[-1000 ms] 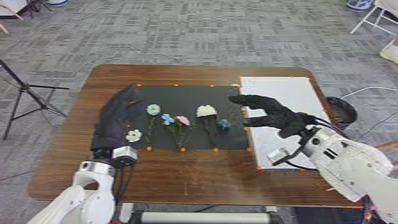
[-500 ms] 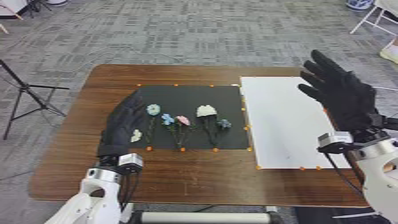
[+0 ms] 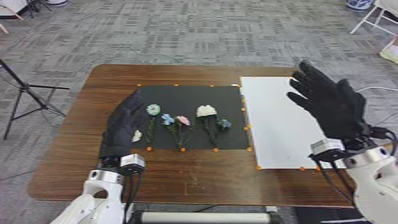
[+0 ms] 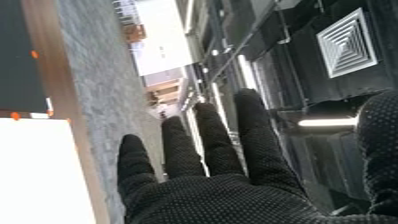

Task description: Arrange flowers

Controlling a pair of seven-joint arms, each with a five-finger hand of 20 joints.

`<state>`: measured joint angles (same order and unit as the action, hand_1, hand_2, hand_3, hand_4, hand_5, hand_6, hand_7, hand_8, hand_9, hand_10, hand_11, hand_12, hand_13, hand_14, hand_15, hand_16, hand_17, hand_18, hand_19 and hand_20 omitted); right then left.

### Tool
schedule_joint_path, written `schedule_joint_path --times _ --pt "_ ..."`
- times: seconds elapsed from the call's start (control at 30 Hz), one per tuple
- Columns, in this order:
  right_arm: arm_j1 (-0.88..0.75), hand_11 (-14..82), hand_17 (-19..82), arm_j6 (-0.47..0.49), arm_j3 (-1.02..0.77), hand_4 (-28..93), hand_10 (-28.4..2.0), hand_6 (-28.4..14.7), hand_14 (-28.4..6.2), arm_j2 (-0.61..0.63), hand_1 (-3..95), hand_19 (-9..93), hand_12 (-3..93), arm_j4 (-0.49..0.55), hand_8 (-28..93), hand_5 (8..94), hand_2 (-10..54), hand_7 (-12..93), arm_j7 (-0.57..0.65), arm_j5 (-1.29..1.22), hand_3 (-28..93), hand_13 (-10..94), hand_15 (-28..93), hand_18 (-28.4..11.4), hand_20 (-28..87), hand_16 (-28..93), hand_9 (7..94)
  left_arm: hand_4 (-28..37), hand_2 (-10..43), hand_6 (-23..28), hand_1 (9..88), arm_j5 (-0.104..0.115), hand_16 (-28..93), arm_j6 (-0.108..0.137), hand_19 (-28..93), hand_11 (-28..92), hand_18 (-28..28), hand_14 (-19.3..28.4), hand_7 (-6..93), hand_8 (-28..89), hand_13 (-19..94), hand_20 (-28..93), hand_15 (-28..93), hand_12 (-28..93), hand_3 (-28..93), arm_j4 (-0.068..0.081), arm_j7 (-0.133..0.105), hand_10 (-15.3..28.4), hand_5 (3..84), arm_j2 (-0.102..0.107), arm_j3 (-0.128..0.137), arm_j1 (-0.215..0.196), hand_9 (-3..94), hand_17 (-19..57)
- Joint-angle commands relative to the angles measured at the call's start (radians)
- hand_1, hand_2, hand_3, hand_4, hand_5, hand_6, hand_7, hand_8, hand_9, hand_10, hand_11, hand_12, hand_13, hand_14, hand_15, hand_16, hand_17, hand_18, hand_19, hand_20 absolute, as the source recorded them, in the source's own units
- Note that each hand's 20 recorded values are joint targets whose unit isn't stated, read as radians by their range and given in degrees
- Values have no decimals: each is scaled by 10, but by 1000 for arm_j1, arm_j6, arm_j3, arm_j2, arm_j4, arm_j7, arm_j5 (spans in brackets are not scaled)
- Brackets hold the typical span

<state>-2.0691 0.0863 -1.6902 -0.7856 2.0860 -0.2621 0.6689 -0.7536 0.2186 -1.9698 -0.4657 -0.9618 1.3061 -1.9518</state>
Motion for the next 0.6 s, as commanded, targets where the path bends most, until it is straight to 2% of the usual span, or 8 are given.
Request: schedule_joint_path --times 0.03,0.13,0.23,0.33,0.37,0.47,0.5,0.6 --pt "-46 7 -78 -100 13 -249 -124 -48 -126 -37 84 302 195 -2 -64 309 -3 89 48 61 774 182 -68 -210 94 368 269 -282 -87 15 256 20 79 -36 343 124 212 122 169 -78 133 89 106 195 646 -13 -12 91 254 -16 6 -15 168 -109" --pt "-58 2 -82 -105 17 -251 -126 -46 -133 -41 83 296 196 -10 -70 283 -3 70 68 47 770 178 -68 -212 96 359 266 -283 -91 12 250 27 77 -46 341 99 225 126 158 -76 131 78 78 189 628 -15 -15 89 246 -14 7 -15 169 -118" --pt "-63 -4 -94 -101 34 -254 -117 -36 -118 -59 79 283 193 -12 -71 276 2 62 73 68 764 164 -76 -197 92 352 261 -283 -92 10 248 29 78 -40 341 92 231 128 153 -73 130 72 69 190 623 -36 -3 89 241 -5 29 -57 168 -128" --pt "-81 -10 -107 -99 21 -256 -101 -31 -99 -67 79 265 188 -6 -72 276 9 58 76 115 759 145 -91 -178 87 351 250 -283 -94 10 244 62 82 -66 343 89 232 130 152 -70 130 66 66 195 627 -51 5 90 241 3 54 -90 169 -132" --pt "-83 -13 -114 -93 11 -258 -96 -26 -95 -71 76 258 185 -6 -73 278 17 55 79 121 755 137 -99 -175 86 351 246 -283 -94 10 239 63 83 -74 342 89 233 130 152 -70 130 65 67 197 634 -52 6 91 241 6 59 -91 169 -134" --pt "-77 -23 -135 -101 8 -263 -78 -10 -88 -91 62 250 170 -8 -75 301 43 52 75 127 747 126 -125 -170 81 359 237 -283 -93 12 229 49 85 -79 337 87 232 129 149 -69 126 60 63 200 654 -66 35 92 241 35 74 -89 170 -147" --pt "-76 -23 -141 -112 12 -266 -75 -5 -86 -92 58 249 162 -6 -76 304 49 52 76 130 747 122 -141 -169 76 369 233 -283 -91 12 227 47 85 -81 333 86 232 129 148 -68 122 58 58 201 659 -73 33 93 240 47 81 -93 169 -157" --pt "-90 -21 -144 -122 14 -260 -81 -9 -88 -99 63 251 163 0 -72 291 39 59 85 110 753 118 -158 -169 74 395 217 -277 -83 14 227 50 90 -71 324 81 228 127 142 -64 116 51 44 203 672 -98 46 94 238 70 112 -133 167 -171"
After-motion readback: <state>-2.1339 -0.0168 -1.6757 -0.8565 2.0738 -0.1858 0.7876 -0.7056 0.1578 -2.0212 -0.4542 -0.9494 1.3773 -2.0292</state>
